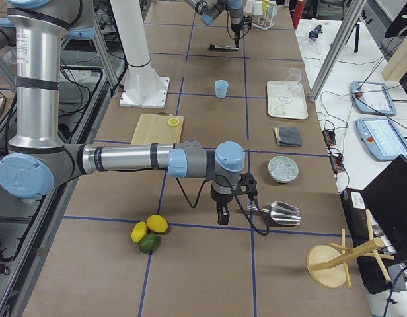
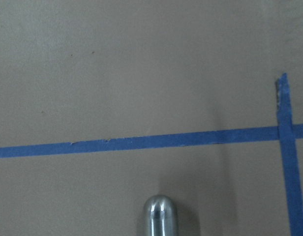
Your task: Squeeze lemon into cup
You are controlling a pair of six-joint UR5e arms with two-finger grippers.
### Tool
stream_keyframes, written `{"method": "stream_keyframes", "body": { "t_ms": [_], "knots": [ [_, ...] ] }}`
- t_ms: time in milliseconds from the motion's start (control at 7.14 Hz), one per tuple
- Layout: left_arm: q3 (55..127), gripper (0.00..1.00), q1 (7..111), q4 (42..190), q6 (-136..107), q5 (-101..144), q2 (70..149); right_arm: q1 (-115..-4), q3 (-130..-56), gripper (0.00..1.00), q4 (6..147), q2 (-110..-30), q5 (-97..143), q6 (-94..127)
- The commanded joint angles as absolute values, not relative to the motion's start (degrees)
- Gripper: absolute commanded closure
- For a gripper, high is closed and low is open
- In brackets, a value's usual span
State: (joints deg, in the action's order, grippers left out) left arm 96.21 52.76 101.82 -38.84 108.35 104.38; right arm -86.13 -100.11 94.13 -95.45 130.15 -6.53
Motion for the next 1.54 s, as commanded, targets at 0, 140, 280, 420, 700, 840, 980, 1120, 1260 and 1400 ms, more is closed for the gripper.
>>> {"method": "stream_keyframes", "body": {
  "t_ms": [0, 140, 280, 420, 700, 840, 980, 1120, 1260, 1400],
  "knots": [
    [98.61, 0.00, 66.90, 96.64, -21.45, 116.76, 102.14, -86.13, -99.84, 0.00, 94.13, -95.19, 130.17, -6.94],
    [97.74, 0.00, 72.54, 89.81, -15.53, 117.07, 102.30, -86.13, -99.58, 0.00, 94.13, -95.45, 130.17, -6.94],
    [97.56, 0.00, 79.30, 83.21, -7.90, 117.33, 102.57, -86.13, -99.58, 0.00, 94.13, -95.45, 130.17, -6.94],
    [96.60, 0.00, 85.72, 80.19, 1.31, 117.59, 102.05, -86.13, -99.32, 0.00, 94.13, -95.19, 130.17, -6.94],
    [95.19, 0.00, 91.30, 81.03, 10.01, 124.39, 95.83, -86.13, -99.40, 0.00, 94.13, -94.75, 130.25, -6.94],
    [95.45, 0.00, 92.62, 82.86, 9.93, 132.20, 91.19, -86.13, -99.32, 0.00, 94.22, -94.75, 130.60, -6.51],
    [95.71, 0.00, 92.64, 86.80, 9.76, 133.49, 88.88, -86.13, -99.32, 0.00, 94.22, -94.75, 130.61, -6.50],
    [95.97, 0.00, 92.72, 87.88, 9.84, 133.51, 88.77, -86.13, -99.58, 0.00, 94.22, -94.66, 130.61, -6.50],
    [96.85, 0.00, 92.72, 87.80, 10.02, 133.24, 88.94, -86.22, -99.58, 0.00, 94.22, -95.18, 130.17, -6.42],
    [97.12, 0.00, 92.64, 87.72, 9.93, 132.98, 89.21, -86.22, -99.32, 0.00, 94.22, -95.36, 130.17, -6.15]
  ]
}}
